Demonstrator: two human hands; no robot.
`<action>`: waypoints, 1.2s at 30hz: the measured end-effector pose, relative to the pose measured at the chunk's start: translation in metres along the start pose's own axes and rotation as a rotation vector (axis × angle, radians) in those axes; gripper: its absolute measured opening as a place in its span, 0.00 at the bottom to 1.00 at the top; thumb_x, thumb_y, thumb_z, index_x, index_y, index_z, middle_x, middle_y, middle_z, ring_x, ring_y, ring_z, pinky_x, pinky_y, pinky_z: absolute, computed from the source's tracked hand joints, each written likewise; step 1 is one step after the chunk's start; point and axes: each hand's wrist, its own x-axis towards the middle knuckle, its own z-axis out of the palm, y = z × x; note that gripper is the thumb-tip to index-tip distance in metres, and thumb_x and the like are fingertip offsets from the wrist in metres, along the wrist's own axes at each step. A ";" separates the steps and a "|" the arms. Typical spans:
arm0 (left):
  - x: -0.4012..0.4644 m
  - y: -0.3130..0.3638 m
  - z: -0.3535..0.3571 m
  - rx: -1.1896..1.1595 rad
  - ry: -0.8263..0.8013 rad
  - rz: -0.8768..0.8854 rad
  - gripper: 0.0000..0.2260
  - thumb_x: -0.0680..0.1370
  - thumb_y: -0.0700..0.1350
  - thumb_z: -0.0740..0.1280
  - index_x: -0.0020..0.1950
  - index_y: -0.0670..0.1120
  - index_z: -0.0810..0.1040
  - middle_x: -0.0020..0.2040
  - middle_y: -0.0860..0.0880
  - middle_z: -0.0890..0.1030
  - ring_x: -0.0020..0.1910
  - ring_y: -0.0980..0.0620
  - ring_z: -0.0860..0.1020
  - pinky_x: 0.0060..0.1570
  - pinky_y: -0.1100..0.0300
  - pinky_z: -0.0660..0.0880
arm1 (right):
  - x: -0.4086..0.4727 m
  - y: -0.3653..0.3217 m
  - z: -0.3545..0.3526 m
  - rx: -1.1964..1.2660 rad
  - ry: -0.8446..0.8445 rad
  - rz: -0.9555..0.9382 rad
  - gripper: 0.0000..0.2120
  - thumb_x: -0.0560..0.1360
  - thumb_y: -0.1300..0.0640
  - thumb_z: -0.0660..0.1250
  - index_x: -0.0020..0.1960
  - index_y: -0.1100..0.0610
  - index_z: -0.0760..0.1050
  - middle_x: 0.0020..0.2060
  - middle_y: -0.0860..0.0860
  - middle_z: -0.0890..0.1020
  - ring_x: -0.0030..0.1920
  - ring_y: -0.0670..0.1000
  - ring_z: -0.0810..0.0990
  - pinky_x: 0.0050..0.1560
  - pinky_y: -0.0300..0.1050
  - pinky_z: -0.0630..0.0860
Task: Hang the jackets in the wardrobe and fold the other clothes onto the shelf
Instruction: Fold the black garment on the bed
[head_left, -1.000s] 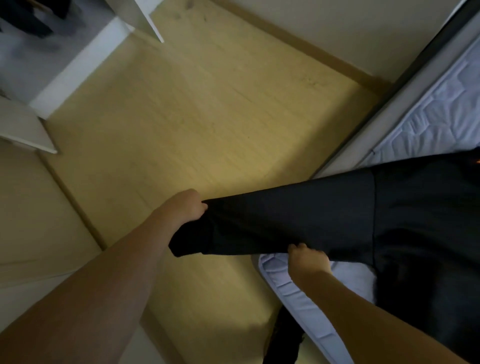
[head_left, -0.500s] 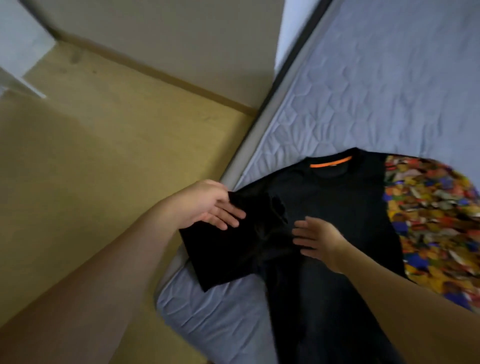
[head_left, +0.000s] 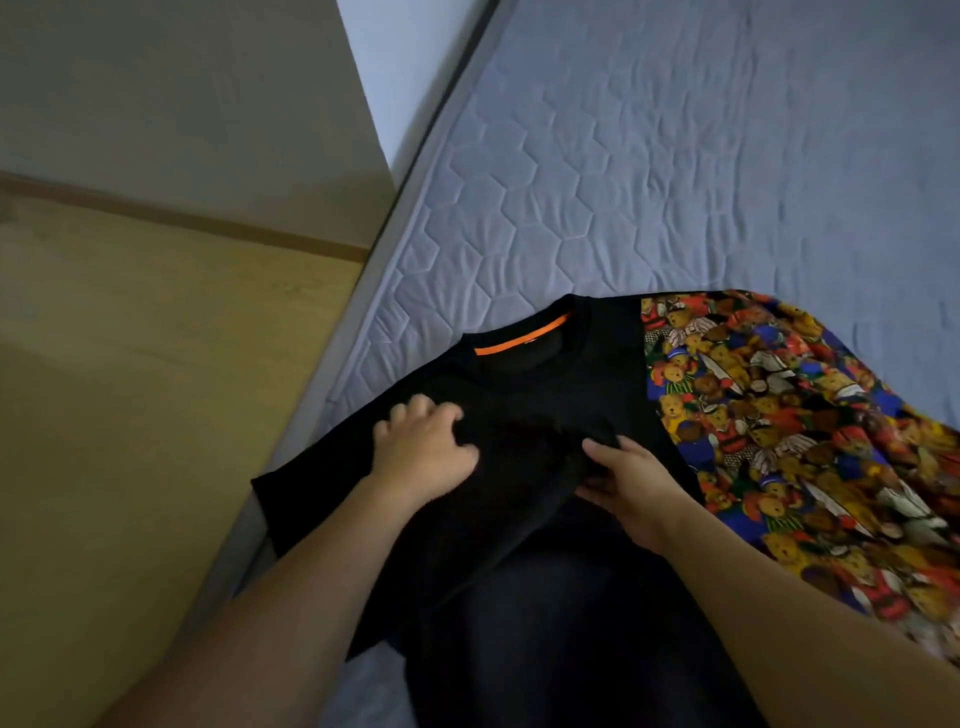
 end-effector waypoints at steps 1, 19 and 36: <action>-0.001 -0.016 0.006 0.078 -0.041 -0.028 0.23 0.73 0.62 0.59 0.66 0.57 0.70 0.65 0.50 0.70 0.66 0.45 0.67 0.66 0.45 0.59 | 0.003 -0.002 -0.006 0.114 0.001 -0.007 0.16 0.78 0.61 0.65 0.64 0.54 0.72 0.57 0.57 0.82 0.53 0.57 0.82 0.50 0.53 0.79; -0.032 -0.019 0.094 0.191 0.225 0.057 0.32 0.79 0.65 0.45 0.79 0.54 0.43 0.80 0.47 0.43 0.78 0.42 0.41 0.68 0.28 0.37 | 0.023 -0.035 -0.090 -0.993 0.624 -0.206 0.35 0.76 0.61 0.60 0.77 0.47 0.48 0.77 0.51 0.52 0.75 0.60 0.55 0.72 0.62 0.59; 0.013 0.012 0.094 0.105 0.258 0.204 0.27 0.72 0.67 0.53 0.66 0.55 0.67 0.70 0.48 0.61 0.69 0.42 0.63 0.61 0.36 0.61 | 0.091 -0.068 -0.040 -1.708 0.235 -0.592 0.23 0.80 0.42 0.52 0.69 0.52 0.67 0.66 0.54 0.70 0.67 0.58 0.68 0.66 0.57 0.63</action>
